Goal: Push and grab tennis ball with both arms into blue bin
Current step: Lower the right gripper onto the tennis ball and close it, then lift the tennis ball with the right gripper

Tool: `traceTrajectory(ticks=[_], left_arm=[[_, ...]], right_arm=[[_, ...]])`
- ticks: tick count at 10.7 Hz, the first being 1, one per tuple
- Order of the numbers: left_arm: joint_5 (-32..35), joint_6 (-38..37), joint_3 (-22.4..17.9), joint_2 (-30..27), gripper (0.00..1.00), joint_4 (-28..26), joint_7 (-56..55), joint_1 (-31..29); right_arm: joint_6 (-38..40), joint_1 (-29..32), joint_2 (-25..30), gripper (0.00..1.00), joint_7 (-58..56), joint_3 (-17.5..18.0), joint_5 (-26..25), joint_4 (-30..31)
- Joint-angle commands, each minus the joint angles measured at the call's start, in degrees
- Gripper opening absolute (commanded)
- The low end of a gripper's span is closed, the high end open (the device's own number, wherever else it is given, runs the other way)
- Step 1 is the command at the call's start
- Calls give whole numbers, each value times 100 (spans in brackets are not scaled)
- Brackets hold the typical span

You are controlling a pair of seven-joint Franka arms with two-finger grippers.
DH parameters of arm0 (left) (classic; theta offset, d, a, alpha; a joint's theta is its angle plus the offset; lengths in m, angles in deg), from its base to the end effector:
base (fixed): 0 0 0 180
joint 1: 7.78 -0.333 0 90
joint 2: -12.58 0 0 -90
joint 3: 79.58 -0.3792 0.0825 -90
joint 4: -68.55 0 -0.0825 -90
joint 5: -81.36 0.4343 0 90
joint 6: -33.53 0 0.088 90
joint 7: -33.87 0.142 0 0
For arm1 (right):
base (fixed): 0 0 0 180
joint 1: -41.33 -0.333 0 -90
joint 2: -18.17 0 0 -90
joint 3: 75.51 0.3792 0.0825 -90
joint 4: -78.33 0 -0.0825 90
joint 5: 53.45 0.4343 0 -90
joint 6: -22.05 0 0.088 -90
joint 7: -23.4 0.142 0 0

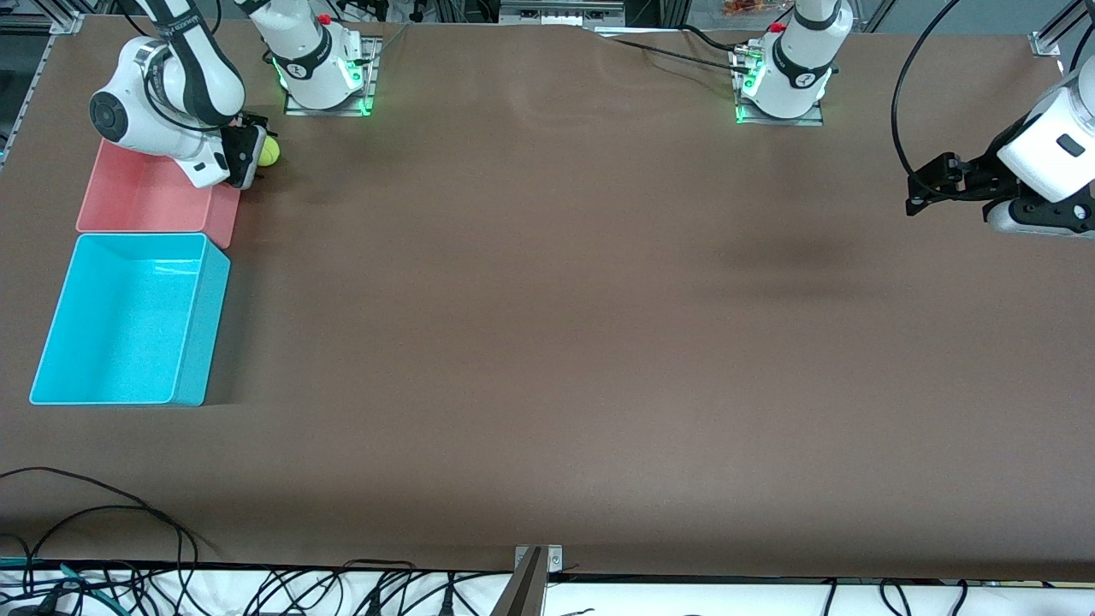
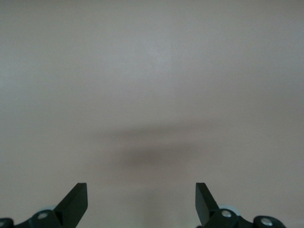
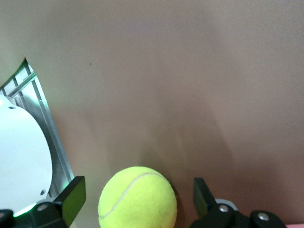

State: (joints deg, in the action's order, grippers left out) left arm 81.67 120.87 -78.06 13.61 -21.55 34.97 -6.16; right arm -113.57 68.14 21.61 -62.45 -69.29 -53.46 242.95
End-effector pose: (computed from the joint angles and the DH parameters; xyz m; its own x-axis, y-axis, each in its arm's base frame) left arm 0.6027 -0.0321 0.6371 0.9951 -0.0736 -0.0662 -0.0740 -0.9973 -0.0037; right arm 0.2765 -0.1051 0.1658 0.4118 0.9105 -0.0378 0.8157 -0.3868 -0.4302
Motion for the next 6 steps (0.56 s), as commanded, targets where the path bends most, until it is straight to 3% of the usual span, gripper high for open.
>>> traceTrajectory(ticks=[1,2,6], left_arm=[[22,-129,6,81,100,194,-5,-21],[31,-138,6,81,100,194,-4,-12],[31,-129,15,81,100,203,-57,50]], right_arm=[[-131,78,263,100,-124,-59,-77,396],[-158,87,254,99,-124,-59,-86,396],[-579,78,-115,62,-124,-59,-165,387]])
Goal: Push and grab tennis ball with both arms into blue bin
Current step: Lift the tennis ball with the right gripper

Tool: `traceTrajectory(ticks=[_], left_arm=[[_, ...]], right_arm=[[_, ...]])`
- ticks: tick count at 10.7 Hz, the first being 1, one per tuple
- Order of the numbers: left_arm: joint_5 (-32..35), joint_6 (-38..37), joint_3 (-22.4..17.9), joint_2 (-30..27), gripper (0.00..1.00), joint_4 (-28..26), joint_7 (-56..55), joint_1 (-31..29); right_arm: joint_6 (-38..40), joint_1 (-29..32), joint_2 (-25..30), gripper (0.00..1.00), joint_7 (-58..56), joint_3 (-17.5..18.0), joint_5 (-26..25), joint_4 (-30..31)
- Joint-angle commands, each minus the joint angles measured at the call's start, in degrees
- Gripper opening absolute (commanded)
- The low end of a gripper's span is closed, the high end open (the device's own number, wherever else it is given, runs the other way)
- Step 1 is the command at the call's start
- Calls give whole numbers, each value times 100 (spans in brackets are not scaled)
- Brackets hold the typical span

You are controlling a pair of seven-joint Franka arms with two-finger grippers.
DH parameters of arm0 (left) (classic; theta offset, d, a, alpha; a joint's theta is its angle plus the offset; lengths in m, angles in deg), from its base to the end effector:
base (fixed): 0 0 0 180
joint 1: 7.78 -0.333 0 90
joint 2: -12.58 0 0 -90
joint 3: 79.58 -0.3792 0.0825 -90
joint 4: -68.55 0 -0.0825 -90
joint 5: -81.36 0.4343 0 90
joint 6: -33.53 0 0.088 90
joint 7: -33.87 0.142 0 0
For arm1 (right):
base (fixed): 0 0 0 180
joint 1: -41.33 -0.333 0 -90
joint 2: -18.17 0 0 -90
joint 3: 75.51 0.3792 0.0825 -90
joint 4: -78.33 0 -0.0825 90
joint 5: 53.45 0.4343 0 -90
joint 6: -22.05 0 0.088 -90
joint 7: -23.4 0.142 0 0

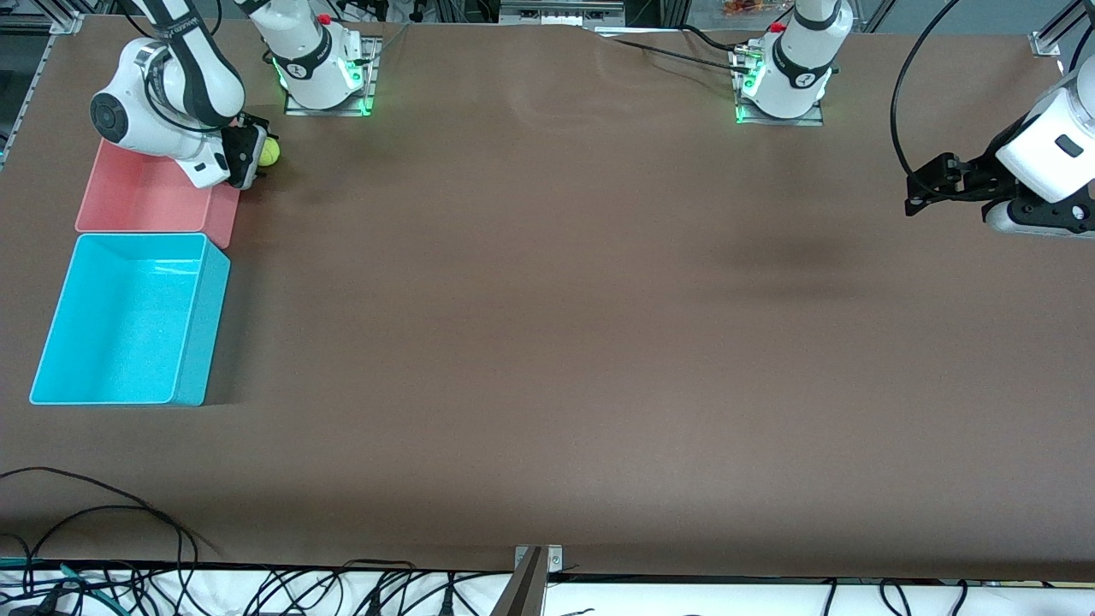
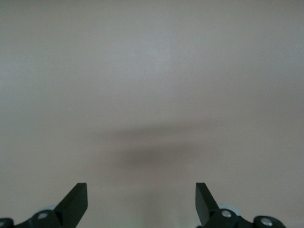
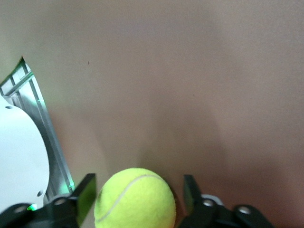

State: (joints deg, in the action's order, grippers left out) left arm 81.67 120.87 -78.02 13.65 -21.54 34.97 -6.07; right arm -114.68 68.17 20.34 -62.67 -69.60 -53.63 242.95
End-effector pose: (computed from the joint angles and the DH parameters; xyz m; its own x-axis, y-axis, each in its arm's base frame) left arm 0.6029 -0.0335 0.6367 0.9949 -0.0758 -0.0667 -0.0763 -0.9971 -0.0036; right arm 0.2756 -0.1062 0.1597 0.4113 0.9108 -0.0346 0.8153 -0.3846 -0.4328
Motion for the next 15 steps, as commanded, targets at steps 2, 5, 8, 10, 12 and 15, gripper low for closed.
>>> traceTrajectory(ticks=[2,5,8,10,12,15], left_arm=[[31,-129,20,69,100,203,-66,40],[31,-129,11,69,100,203,-57,40],[31,-129,20,69,100,203,-66,40],[31,-129,20,69,100,203,-66,40],[31,-129,20,69,100,203,-66,40],[22,-129,20,69,100,203,-66,40]], right_arm=[[-557,75,-77,47,-111,-19,-158,387],[-557,75,-77,36,-93,-11,-158,378],[-365,14,-138,24,21,33,-202,46],[-41,-73,-314,17,379,216,-175,-349],[294,-100,-314,17,1037,629,-97,-640],[892,-100,-332,16,1357,1376,788,-1342]])
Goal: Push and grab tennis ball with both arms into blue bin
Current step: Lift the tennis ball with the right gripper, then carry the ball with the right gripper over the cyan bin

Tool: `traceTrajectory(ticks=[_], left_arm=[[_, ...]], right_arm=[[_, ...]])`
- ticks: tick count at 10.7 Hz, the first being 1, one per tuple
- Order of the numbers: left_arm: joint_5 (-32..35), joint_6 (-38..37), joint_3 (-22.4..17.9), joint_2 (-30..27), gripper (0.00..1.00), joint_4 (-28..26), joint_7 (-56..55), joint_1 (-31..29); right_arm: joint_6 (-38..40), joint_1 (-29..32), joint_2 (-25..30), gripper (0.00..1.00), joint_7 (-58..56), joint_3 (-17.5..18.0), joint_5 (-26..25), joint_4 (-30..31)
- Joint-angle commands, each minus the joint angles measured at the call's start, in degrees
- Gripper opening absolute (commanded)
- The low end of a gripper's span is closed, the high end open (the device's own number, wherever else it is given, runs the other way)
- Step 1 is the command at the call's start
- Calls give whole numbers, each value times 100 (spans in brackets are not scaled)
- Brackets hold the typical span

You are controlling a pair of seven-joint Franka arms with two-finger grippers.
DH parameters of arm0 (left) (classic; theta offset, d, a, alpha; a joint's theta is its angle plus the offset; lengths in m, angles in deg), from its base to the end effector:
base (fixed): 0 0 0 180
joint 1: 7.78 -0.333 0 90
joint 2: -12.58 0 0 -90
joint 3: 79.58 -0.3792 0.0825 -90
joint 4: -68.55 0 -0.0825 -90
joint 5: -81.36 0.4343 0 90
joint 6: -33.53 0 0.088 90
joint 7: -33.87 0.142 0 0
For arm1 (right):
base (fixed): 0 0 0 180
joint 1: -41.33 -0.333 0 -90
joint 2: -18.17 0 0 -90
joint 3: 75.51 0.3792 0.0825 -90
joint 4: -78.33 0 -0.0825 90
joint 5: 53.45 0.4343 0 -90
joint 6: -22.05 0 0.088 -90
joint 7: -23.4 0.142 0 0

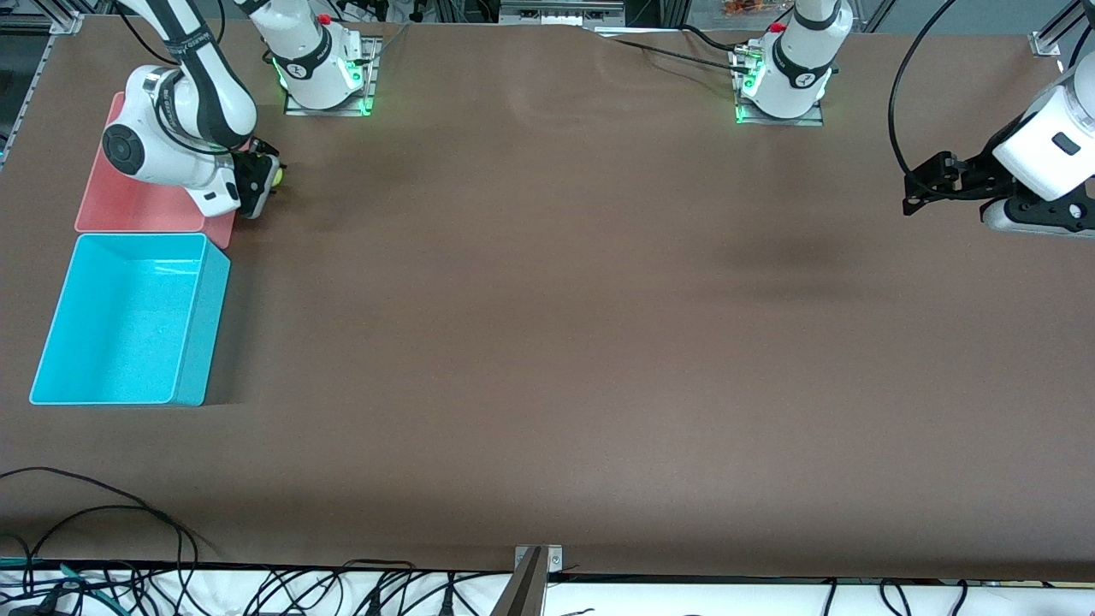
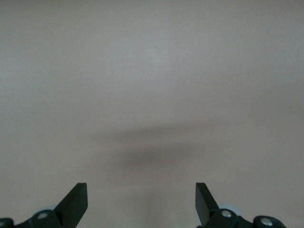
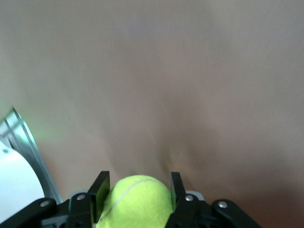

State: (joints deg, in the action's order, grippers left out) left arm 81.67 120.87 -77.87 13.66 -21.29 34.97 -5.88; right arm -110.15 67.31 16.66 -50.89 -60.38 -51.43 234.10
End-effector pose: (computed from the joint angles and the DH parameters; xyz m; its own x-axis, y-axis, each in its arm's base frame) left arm 0.6030 -0.0371 0.6389 0.9947 -0.0818 -0.0625 -0.0822 -0.9966 -0.0036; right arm 0.3501 -0.0644 0.1756 0.4517 0.8871 -0.0949 0.7929 -0.4479 -0.4131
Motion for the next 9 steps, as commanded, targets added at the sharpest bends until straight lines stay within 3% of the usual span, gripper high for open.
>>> traceTrajectory(ticks=[1,4,7,9], left_arm=[[31,-129,4,68,100,177,-66,21],[31,-129,4,68,100,177,-66,13],[22,-129,4,68,100,203,-66,13],[31,-129,4,68,100,212,-66,21]], right_arm=[[632,-23,28,15,361,578,694,-686],[1614,-23,-104,16,1134,991,748,-1975],[2950,-14,-805,16,1558,1028,696,-3846],[3191,-14,-975,16,2258,1019,233,-4553]])
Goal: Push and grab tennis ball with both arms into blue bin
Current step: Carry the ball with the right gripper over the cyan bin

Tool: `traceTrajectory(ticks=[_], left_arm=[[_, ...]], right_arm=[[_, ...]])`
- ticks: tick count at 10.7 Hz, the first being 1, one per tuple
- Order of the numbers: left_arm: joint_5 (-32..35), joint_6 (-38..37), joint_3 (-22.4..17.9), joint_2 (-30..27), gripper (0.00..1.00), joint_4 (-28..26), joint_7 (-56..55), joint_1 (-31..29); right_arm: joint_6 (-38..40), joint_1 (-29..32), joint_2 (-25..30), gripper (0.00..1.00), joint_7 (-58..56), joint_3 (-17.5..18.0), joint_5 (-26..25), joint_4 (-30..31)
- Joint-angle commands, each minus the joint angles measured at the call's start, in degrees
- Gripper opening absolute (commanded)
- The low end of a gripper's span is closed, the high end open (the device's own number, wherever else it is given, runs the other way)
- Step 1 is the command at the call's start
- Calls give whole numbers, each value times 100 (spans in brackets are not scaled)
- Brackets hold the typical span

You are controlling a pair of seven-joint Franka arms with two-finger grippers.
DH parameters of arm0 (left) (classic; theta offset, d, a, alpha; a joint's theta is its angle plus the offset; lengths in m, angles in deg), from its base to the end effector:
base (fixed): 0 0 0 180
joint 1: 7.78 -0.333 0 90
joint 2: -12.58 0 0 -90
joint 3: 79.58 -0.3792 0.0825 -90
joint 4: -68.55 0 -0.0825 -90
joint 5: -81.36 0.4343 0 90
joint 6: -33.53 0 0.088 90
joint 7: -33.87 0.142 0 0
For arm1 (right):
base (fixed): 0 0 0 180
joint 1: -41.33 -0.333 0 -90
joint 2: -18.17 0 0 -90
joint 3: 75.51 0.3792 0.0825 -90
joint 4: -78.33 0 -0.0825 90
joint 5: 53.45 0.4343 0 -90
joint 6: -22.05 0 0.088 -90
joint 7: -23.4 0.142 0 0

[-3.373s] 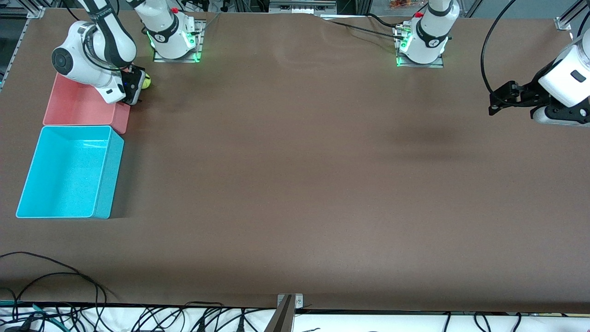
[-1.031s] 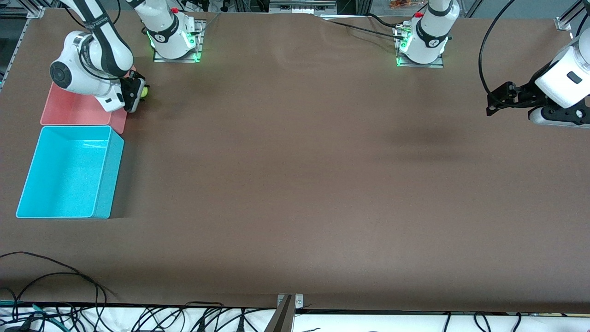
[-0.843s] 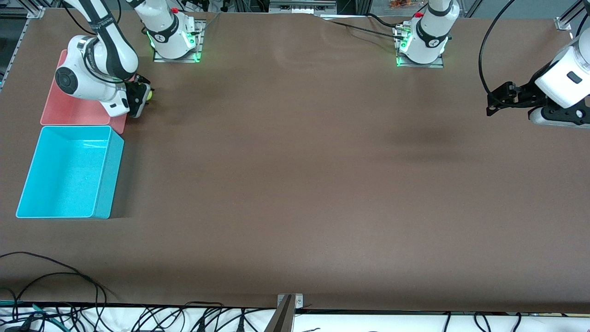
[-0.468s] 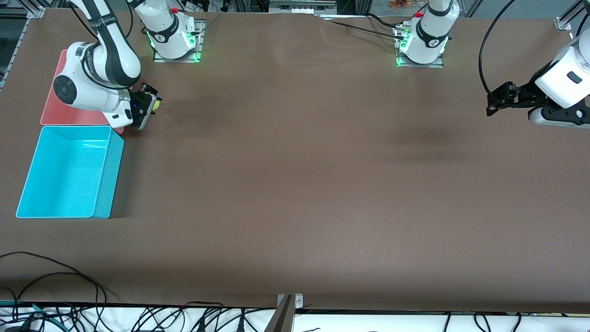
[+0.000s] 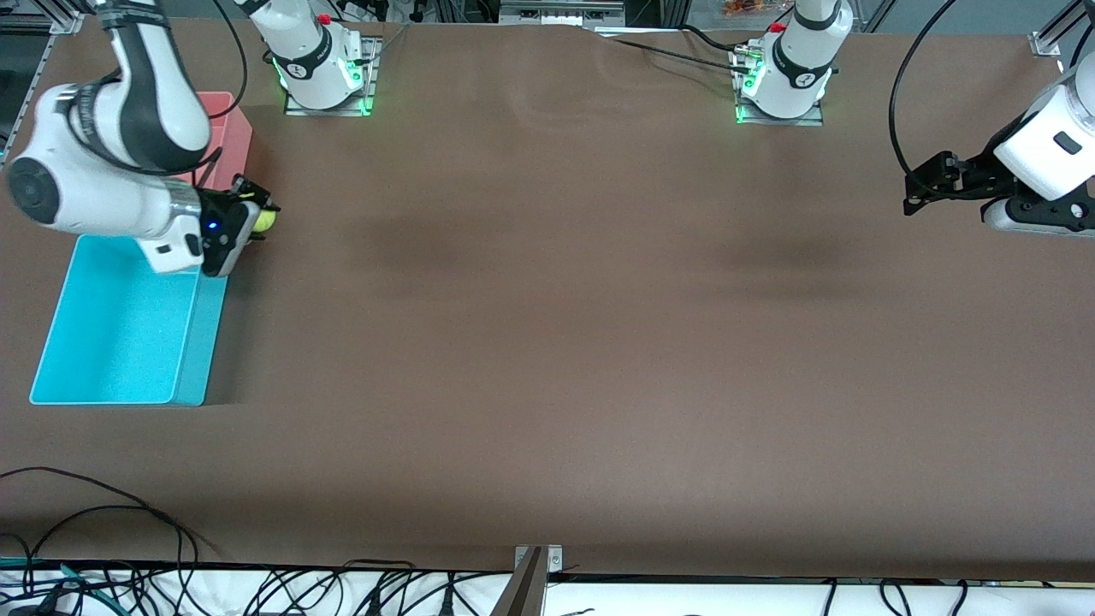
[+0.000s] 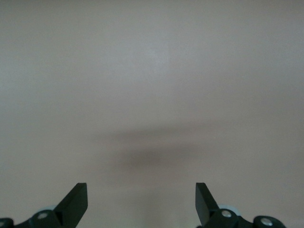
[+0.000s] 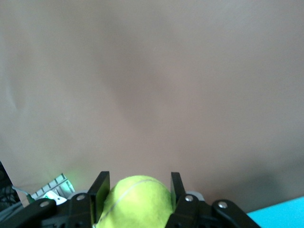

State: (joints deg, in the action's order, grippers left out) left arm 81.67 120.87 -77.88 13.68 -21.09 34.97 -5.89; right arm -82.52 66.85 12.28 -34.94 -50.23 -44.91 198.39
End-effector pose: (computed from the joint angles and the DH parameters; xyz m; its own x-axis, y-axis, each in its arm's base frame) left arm 0.6034 -0.0369 0.6405 0.9949 -0.0814 -0.0594 -0.0818 -0.9966 -0.0037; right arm 0.5518 0.0127 0.3564 0.5681 0.8215 -0.0486 0.7457 -0.5389 -0.3918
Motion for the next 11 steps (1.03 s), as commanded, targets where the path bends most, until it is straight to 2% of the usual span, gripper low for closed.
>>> traceTrajectory(ticks=[1,2,4,6,7,9,11], left_arm=[[22,-129,5,65,100,193,-66,22],[31,-129,5,65,100,193,-66,22],[22,-138,5,65,100,193,-74,22],[31,-138,5,65,100,193,-66,22],[31,-138,5,65,100,193,-74,22],[22,-138,5,65,100,193,-75,22],[31,-138,5,65,100,184,-75,22]], right_arm=[[410,40,-537,16,1215,-5,-736,-1158],[367,75,-545,16,1568,-22,-1043,-1325],[166,102,-764,16,2123,-363,-1737,-1554],[-108,128,-1115,16,2038,-715,-2538,-1939],[-126,128,-1299,16,2020,-900,-2602,-2177],[-239,128,-1607,16,1915,-1024,-2961,-2302],[-564,137,-1976,16,1924,-1173,-2989,-2320]])
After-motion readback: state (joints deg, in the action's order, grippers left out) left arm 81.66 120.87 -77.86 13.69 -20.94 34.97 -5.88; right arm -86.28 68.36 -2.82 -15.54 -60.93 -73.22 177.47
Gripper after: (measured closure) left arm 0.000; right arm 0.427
